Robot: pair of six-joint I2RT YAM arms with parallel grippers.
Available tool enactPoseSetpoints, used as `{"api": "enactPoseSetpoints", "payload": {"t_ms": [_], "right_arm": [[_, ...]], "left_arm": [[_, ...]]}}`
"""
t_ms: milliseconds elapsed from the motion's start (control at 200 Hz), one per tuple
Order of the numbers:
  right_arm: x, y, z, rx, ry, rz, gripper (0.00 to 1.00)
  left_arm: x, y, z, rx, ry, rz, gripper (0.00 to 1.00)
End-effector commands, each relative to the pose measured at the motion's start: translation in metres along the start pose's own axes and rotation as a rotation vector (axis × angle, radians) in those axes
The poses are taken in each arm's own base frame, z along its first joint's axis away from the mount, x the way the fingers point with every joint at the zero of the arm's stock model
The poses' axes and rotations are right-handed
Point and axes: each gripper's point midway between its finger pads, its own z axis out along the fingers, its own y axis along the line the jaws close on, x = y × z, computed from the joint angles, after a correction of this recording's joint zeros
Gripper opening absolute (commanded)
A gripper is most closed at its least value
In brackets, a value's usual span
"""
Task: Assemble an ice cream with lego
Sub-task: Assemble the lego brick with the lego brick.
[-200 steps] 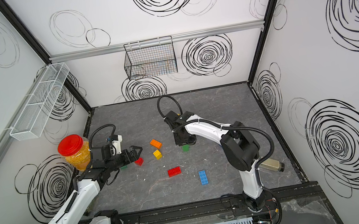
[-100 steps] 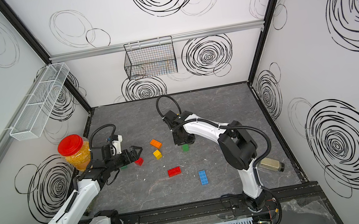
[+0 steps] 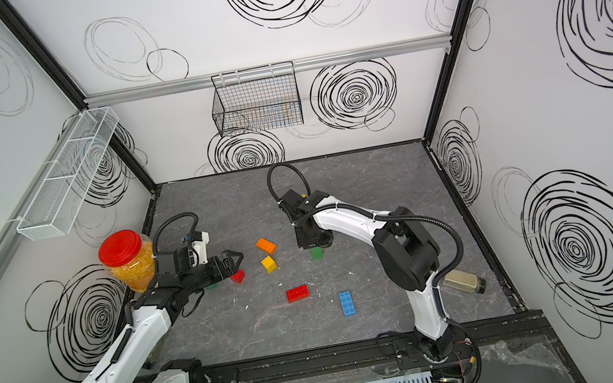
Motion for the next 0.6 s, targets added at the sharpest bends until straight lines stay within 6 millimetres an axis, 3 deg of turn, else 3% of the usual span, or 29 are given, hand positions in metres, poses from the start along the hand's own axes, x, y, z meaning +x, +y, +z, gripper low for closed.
{"api": "enactPoseSetpoints", "payload": {"t_ms": [0, 305, 595], "right_arm": [[0.050, -0.035, 0.033, 0.156, 0.182, 0.018, 0.00], [0.048, -0.042, 0.018, 0.187, 0.171, 0.018, 0.00], [0.054, -0.049, 0.017, 0.204, 0.187, 0.025, 0.00]], "left_arm": [[-0.009, -0.002, -0.003, 0.002, -0.023, 0.018, 0.99], [-0.009, -0.003, -0.003, 0.003, -0.022, 0.017, 0.99], [-0.008, -0.003, -0.003, 0.002, -0.020, 0.017, 0.99]]}}
